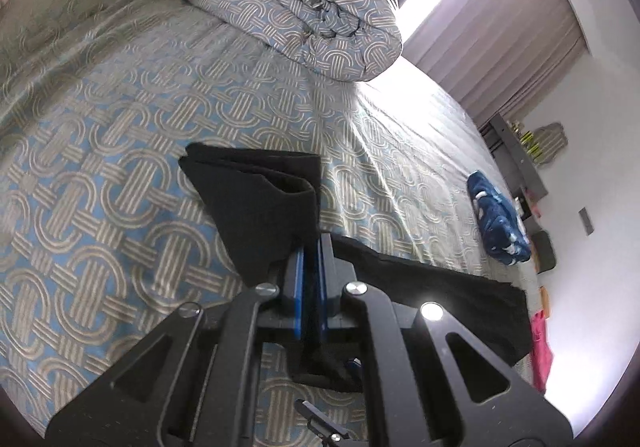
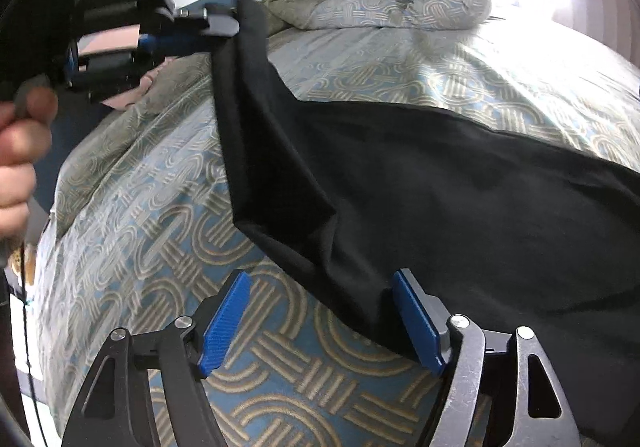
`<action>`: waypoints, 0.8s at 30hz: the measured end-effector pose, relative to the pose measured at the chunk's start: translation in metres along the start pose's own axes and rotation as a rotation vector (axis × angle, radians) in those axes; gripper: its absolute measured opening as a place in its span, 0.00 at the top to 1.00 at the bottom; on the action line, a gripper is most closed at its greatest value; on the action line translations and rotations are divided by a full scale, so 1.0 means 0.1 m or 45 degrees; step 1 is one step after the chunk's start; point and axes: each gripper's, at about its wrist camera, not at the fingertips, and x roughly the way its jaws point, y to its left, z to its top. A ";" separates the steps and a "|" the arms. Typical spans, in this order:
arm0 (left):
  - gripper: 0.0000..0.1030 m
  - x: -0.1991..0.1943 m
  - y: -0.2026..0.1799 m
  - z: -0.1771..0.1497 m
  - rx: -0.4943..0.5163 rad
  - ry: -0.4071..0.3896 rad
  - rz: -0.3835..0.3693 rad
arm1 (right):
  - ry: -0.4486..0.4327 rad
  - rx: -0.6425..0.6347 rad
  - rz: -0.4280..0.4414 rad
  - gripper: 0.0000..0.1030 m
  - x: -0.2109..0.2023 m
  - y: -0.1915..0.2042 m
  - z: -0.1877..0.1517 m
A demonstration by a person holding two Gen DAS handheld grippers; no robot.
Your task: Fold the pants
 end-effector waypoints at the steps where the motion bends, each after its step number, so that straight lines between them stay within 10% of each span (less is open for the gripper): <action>1: 0.93 0.04 0.01 0.01 0.006 0.019 0.017 | 0.006 0.000 -0.003 0.26 0.02 0.00 0.01; 5: 0.93 0.11 0.20 -0.08 -0.029 0.055 0.052 | 0.009 -0.001 0.005 0.26 0.04 0.02 0.04; 10: 0.51 0.05 0.55 -0.29 -0.134 0.070 0.077 | 0.014 -0.015 0.018 0.22 0.06 0.06 0.04; 24: 0.47 0.00 1.42 -1.03 -0.508 0.057 -0.208 | 0.155 0.174 0.273 0.18 0.39 0.00 0.54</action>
